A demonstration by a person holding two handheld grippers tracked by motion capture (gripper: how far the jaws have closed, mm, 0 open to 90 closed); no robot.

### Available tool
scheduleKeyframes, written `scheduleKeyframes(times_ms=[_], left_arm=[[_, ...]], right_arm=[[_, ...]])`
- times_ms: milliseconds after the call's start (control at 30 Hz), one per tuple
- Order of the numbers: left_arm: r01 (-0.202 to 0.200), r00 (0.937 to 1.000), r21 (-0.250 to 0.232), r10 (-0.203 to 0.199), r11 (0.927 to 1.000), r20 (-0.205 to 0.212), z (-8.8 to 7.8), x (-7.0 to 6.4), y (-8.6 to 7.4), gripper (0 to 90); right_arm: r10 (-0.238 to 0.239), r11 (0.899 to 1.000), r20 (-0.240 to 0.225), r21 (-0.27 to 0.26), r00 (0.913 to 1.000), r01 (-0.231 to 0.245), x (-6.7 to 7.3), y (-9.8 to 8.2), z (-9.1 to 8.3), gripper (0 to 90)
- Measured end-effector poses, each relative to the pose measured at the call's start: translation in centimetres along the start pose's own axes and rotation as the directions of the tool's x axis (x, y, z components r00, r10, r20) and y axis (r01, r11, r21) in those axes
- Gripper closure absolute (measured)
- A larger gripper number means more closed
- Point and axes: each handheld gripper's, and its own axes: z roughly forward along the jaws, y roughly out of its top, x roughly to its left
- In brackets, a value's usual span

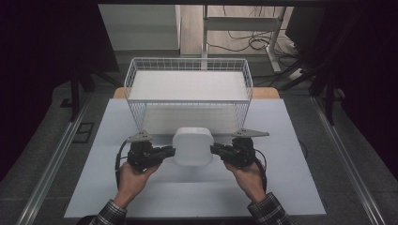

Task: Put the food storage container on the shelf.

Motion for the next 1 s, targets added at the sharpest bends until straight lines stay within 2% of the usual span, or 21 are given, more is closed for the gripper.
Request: scheduleKeyframes(times_ms=[300, 1000], left_arm=[[-0.013, 0.9999, -0.05, 0.013, 0.9986, -0.01, -1.1, 0.0, 2.4, 80.1], [-0.052, 0.998, -0.125, 0.048, 0.9907, -0.041, -3.5, 0.2, 10.2, 80.1]], right_arm=[[-0.04, 0.998, -0.003, -0.043, 0.9992, 0.04, 0.3, 3.0, -0.7, 78.1], [-0.096, 0.987, 0.023, -0.128, 0.9951, 0.098, 0.7, 11.1, -2.1, 77.9]])
